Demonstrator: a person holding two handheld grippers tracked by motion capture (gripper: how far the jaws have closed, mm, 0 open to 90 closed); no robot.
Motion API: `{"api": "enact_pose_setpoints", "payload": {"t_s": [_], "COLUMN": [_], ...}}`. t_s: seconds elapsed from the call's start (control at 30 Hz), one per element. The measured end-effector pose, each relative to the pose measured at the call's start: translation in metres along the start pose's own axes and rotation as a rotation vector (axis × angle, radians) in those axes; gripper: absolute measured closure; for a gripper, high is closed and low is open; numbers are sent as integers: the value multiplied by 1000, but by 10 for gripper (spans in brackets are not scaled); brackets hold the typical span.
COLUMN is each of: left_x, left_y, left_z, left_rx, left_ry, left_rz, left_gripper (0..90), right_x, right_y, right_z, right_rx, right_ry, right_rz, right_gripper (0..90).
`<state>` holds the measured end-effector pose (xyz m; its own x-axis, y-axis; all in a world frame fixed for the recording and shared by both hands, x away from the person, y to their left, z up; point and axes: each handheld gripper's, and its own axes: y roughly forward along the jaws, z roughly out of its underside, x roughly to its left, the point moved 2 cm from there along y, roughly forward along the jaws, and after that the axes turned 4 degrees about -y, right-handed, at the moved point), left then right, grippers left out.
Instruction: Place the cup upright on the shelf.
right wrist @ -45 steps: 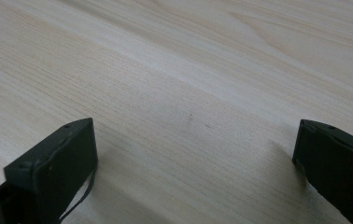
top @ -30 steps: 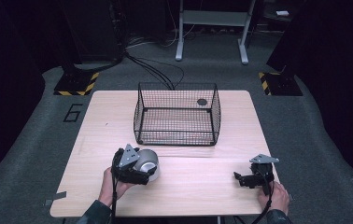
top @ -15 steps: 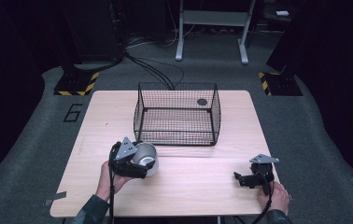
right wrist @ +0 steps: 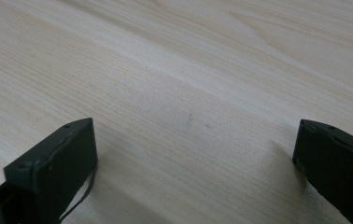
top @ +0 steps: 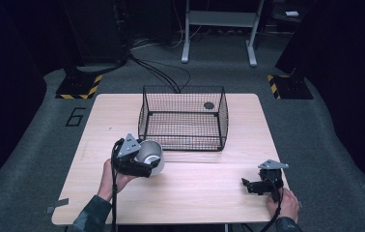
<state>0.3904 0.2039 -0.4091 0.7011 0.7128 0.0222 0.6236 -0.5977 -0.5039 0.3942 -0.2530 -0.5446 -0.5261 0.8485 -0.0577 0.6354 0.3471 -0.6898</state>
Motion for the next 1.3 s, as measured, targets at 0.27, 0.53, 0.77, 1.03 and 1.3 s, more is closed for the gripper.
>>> {"api": "enact_pose_setpoints", "payload": {"t_s": [0.27,0.53,0.77,1.03,1.3], "left_x": [0,-1,1,5,13], "left_y": [0,-1,1,3,8], "left_z": [-11,-22,-34,-48,-63], "left_rx": [-12,-14,-35,-32,-40], "left_ry": [11,19,26,45,42], "left_rz": [5,21,25,30,35], "left_gripper": [64,64,63,64,63], "right_x": [0,0,0,0,0], "right_y": [0,0,0,0,0], "right_z": [0,0,0,0,0], "right_rx": [2,2,6,3,2], "right_ry": [0,-1,-2,-1,-1], "right_rz": [0,0,-1,0,-1], "right_gripper": [0,0,0,0,0]}}
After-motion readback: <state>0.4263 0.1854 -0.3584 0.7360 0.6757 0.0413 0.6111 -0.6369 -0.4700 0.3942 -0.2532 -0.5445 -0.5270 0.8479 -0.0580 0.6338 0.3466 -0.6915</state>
